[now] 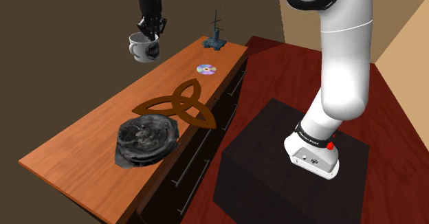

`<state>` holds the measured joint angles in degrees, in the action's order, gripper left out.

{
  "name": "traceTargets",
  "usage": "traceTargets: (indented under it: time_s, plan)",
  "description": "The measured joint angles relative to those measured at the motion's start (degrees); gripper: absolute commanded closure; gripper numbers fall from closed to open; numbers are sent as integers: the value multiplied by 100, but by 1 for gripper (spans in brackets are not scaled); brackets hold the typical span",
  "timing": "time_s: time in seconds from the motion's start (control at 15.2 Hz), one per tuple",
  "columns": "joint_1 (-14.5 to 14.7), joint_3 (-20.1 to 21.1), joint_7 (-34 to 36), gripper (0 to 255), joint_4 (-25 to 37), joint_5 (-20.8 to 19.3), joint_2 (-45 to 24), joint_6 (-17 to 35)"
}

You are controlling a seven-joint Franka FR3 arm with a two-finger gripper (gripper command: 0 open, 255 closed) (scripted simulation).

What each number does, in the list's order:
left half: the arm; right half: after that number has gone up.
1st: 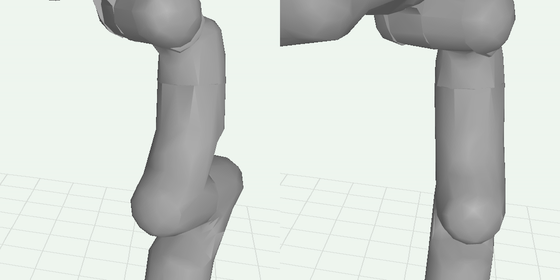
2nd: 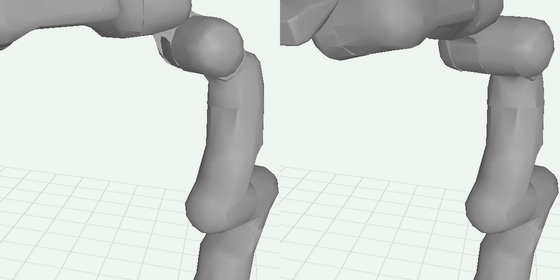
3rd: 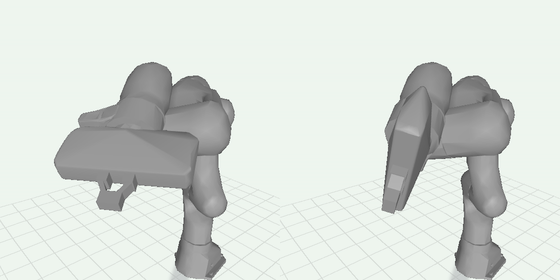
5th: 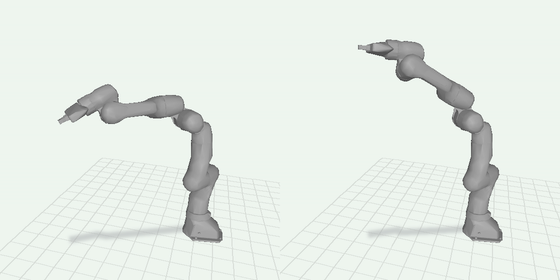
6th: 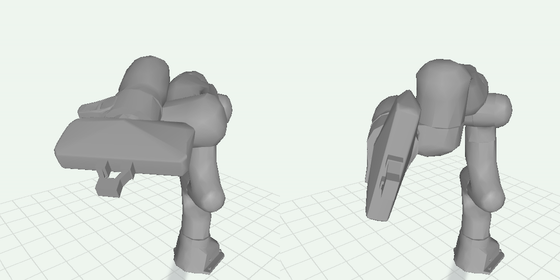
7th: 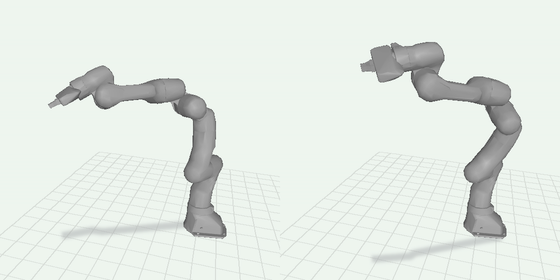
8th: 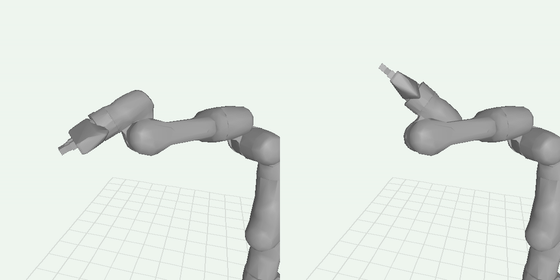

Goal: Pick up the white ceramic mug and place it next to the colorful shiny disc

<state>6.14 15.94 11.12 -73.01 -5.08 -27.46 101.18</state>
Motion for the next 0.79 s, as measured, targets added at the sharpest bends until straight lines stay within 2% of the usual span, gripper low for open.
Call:
traceTargets:
  time_s: [0.26,0.46,0.59,0.79]
  plan:
    - [-95,-132,-348,255,1251,-98,-793,-467]
    - [-71,-237,-614,255,2769,-188,-1669,-1106]
    - [-89,-252,-669,255,2930,-198,-1793,-1137]
    - [-116,-243,-668,255,2735,-201,-1727,-915]
